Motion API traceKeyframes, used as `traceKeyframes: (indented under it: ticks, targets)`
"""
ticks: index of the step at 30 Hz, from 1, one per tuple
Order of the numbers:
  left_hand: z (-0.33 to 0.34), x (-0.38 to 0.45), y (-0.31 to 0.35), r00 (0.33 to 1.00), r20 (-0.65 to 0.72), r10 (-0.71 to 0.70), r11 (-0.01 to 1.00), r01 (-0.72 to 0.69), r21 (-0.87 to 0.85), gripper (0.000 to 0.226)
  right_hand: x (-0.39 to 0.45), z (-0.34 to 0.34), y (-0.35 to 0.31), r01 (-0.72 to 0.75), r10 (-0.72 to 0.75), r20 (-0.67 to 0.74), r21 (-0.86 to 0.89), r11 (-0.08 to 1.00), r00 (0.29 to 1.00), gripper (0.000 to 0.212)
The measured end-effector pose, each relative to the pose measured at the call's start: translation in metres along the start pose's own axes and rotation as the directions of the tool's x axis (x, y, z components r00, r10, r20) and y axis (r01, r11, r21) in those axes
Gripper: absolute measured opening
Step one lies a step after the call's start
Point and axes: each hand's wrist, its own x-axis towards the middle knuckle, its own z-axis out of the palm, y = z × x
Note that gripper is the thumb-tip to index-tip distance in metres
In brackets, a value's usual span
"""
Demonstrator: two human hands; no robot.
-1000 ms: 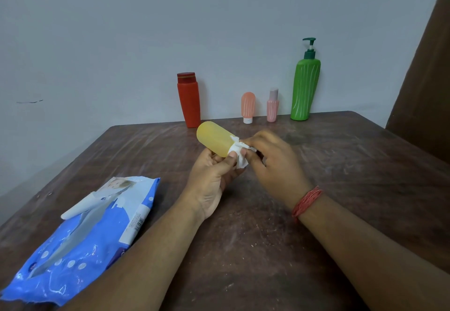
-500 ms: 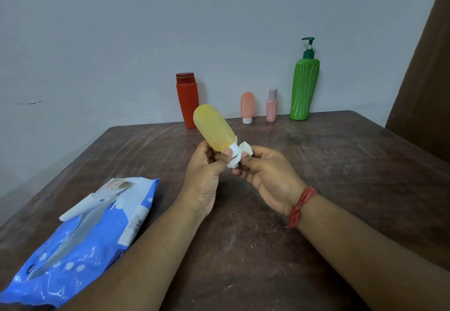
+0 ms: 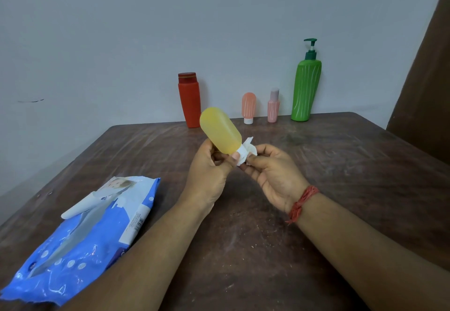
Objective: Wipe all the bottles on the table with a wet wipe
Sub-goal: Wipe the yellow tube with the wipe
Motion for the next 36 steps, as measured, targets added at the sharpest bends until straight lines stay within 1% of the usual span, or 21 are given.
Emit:
traceKeyframes:
  ticks: [3, 5, 6, 7, 8, 9, 10, 12, 14, 17, 19, 21, 24, 26, 28, 30, 33, 36]
  targets:
    - [0.000, 0.001, 0.003, 1.000, -0.011, -0.009, 1.000, 0.009, 0.019, 0.042, -0.001, -0.002, -0.004, -0.020, 0.020, 0.026, 0.005, 1.000, 0.999, 0.010]
    - [-0.004, 0.002, 0.003, 0.999, -0.013, -0.030, 0.999, 0.031, 0.029, 0.038, 0.001, -0.004, -0.006, 0.033, -0.033, 0.008, -0.015, 0.999, 0.999, 0.009]
    - [-0.004, 0.002, 0.003, 0.999, 0.008, -0.037, 0.999, 0.037, 0.037, 0.034, 0.003, -0.005, -0.007, 0.096, -0.098, -0.019, -0.084, 0.992, 0.995, 0.008]
    - [-0.004, 0.000, 0.002, 0.998, 0.038, -0.047, 0.998, 0.045, 0.043, 0.032, 0.005, -0.008, -0.007, 0.167, -0.179, -0.041, -0.203, 0.965, 0.983, 0.007]
    - [-0.002, -0.001, 0.001, 0.996, 0.068, -0.062, 0.997, 0.059, 0.047, 0.032, 0.007, -0.010, -0.007, 0.224, -0.251, -0.040, -0.334, 0.916, 0.967, 0.006]
    - [-0.001, -0.003, 0.000, 0.992, 0.095, -0.079, 0.996, 0.075, 0.049, 0.032, 0.008, -0.012, -0.005, 0.261, -0.297, -0.016, -0.433, 0.863, 0.955, 0.006]
    - [0.000, -0.004, -0.001, 0.990, 0.112, -0.092, 0.995, 0.086, 0.051, 0.034, 0.009, -0.013, -0.004, 0.283, -0.314, 0.021, -0.490, 0.824, 0.949, 0.005]
    - [0.001, -0.004, -0.004, 0.989, 0.111, -0.097, 0.994, 0.091, 0.057, 0.038, 0.008, -0.015, -0.002, 0.313, -0.319, 0.081, -0.518, 0.796, 0.944, 0.005]
    - [-0.001, -0.002, -0.007, 0.992, 0.087, -0.094, 0.995, 0.090, 0.045, 0.041, 0.009, -0.015, -0.001, 0.336, -0.326, 0.115, -0.526, 0.781, 0.938, 0.010]
    - [-0.001, -0.003, -0.010, 0.994, 0.062, -0.088, 0.996, 0.086, 0.033, 0.042, 0.014, -0.018, 0.002, 0.355, -0.344, 0.135, -0.585, 0.729, 0.929, 0.015]
    - [0.001, -0.004, -0.010, 0.994, 0.072, -0.080, 0.995, 0.076, 0.059, 0.044, 0.017, -0.019, 0.005, 0.370, -0.364, 0.147, -0.637, 0.677, 0.920, 0.015]
    - [0.003, -0.004, -0.010, 0.995, 0.074, -0.063, 0.991, 0.054, 0.122, 0.050, 0.018, -0.019, 0.007, 0.389, -0.374, 0.180, -0.684, 0.618, 0.910, 0.015]
    - [0.002, -0.003, -0.005, 0.999, 0.034, -0.027, 0.959, 0.016, 0.281, 0.056, 0.019, -0.021, 0.004, 0.410, -0.363, 0.224, -0.692, 0.594, 0.904, 0.014]
    - [0.000, -0.002, -0.004, 0.999, 0.033, -0.006, 0.924, -0.007, 0.382, 0.052, 0.023, -0.025, -0.001, 0.394, -0.374, 0.186, -0.679, 0.619, 0.909, 0.012]
    - [-0.003, 0.000, -0.005, 0.999, 0.036, 0.016, 0.876, -0.031, 0.480, 0.049, 0.029, -0.033, -0.006, 0.380, -0.416, 0.102, -0.639, 0.669, 0.904, 0.013]
    - [-0.007, 0.002, -0.006, 0.999, 0.044, 0.025, 0.820, -0.046, 0.571, 0.050, 0.034, -0.042, -0.009, 0.374, -0.445, 0.041, -0.613, 0.696, 0.895, 0.015]
    - [-0.012, 0.004, -0.009, 0.998, 0.051, -0.022, 0.759, -0.017, 0.651, 0.054, 0.038, -0.050, -0.010, 0.375, -0.452, 0.034, -0.614, 0.694, 0.891, 0.016]
    - [-0.014, 0.006, -0.012, 0.999, 0.014, -0.046, 0.695, 0.022, 0.718, 0.056, 0.039, -0.052, -0.010, 0.383, -0.456, 0.063, -0.652, 0.655, 0.888, 0.015]
